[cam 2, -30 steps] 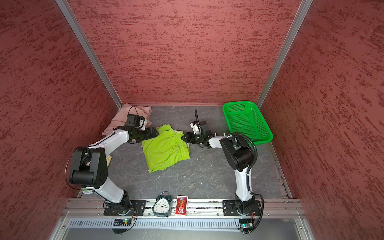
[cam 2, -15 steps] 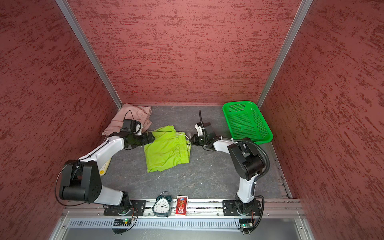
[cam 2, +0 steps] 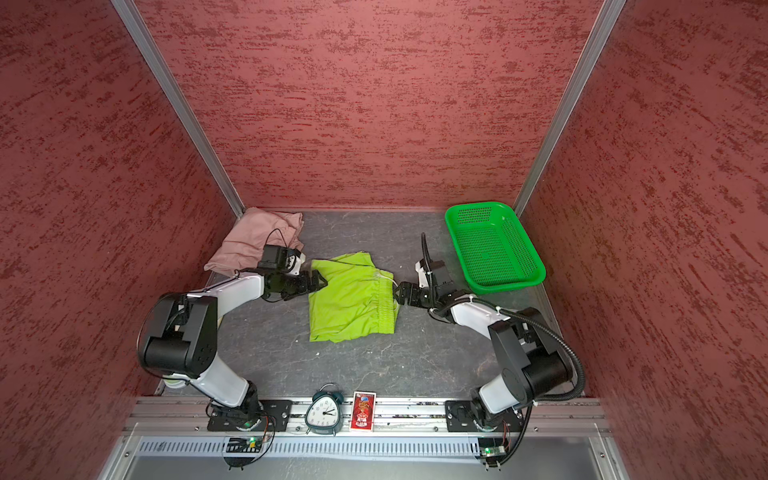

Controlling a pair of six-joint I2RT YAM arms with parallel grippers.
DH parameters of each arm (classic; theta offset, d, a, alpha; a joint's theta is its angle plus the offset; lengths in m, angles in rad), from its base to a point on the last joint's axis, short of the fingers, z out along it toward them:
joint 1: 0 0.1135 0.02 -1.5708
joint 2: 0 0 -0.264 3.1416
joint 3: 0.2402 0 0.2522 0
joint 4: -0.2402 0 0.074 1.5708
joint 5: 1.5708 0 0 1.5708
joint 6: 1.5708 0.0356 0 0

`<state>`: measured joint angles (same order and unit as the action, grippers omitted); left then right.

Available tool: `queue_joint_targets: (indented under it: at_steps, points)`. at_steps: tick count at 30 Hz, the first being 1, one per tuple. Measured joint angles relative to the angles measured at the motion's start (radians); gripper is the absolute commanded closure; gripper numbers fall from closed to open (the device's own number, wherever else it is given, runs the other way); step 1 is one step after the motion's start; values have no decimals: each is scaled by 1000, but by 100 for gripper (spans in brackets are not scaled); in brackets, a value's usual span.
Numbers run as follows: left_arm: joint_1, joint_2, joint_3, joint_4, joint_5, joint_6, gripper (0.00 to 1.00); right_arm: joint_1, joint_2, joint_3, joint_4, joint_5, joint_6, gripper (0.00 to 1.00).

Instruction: Fold and stack the shorts

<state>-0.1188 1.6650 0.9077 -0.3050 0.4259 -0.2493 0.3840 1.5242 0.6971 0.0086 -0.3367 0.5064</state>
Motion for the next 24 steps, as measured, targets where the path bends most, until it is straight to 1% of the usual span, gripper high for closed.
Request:
queue_joint_targets:
  at_steps: [5,11,17,19,20,22,24]
  points:
    - [-1,41,22,47,25,0,1,-2,53,-26,82,-27,42,1]
    - [-7,41,22,85,50,4,0,-2,183,-4,313,-124,105,1]
    - [-21,46,22,101,71,15,0,-1,286,27,486,-214,182,1]
    - [-23,55,22,106,75,15,1,7,313,41,519,-232,200,1]
    - [-24,59,22,107,76,15,1,9,327,53,530,-237,207,4]
    - [-26,66,22,113,79,15,1,20,349,75,536,-237,217,13]
    - [-30,68,22,120,82,15,1,34,368,88,536,-237,225,25]
